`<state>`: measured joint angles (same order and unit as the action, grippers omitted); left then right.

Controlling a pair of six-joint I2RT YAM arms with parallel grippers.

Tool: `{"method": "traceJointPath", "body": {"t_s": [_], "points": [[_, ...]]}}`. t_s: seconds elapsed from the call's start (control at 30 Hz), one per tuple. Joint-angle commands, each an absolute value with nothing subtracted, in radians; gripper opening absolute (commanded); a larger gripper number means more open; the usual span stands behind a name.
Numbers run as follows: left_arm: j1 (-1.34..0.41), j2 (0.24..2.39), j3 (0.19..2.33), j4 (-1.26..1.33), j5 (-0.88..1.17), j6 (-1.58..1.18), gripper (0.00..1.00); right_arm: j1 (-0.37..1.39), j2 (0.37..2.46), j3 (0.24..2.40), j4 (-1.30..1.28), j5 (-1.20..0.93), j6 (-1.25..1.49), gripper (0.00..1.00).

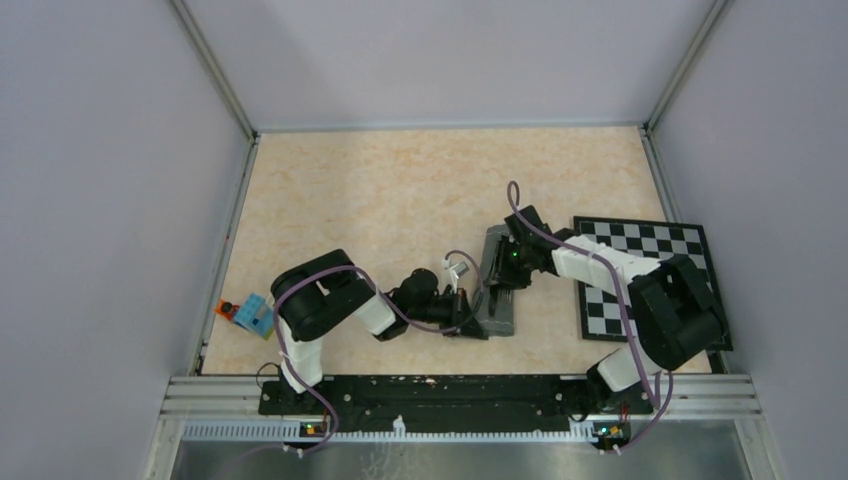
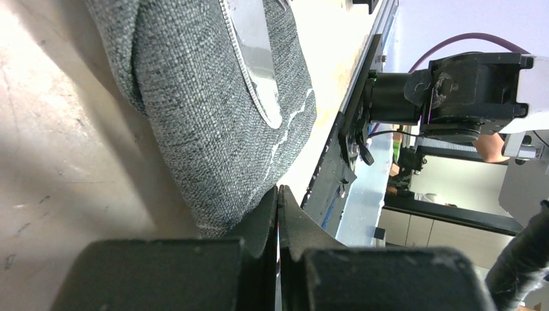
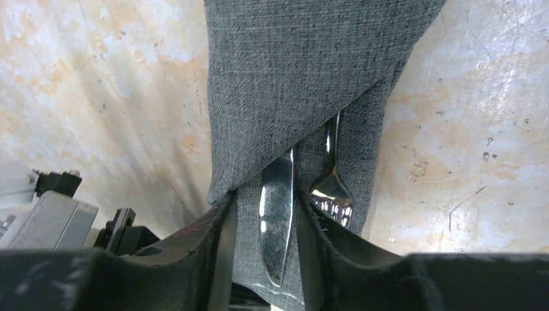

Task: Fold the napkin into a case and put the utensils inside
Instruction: Insert the knife into the folded napkin, then reset both arms

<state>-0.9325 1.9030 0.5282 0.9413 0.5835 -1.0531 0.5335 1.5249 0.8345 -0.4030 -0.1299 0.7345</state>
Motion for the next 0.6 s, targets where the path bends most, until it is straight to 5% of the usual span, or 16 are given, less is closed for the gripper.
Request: {"method": "traceJointPath", "body": {"t_s": [0.0, 0.3, 0.4, 0.57], "points": [[-0.939, 1.865, 0.507, 0.973, 0.564, -1.046, 0.00, 0.523, 1.458, 0.871, -0.381, -0.162, 0.717, 0.40], [-0.939, 1.634, 0.475, 0.890, 0.553, -1.000, 0.12, 0.523, 1.248, 0.938, -0.570, -0.204, 0.559, 0.46], [-0.939, 1.439, 0.518, 0.686, 0.520, -0.895, 0.28, 0.523, 1.121, 1.019, -0.684, -0.172, 0.422, 0.47], [-0.935, 1.131, 0.817, 0.098, 0.290, -0.586, 0.55, 0.524, 0.905, 1.238, -0.811, -0.078, 0.299, 0.65]]}}
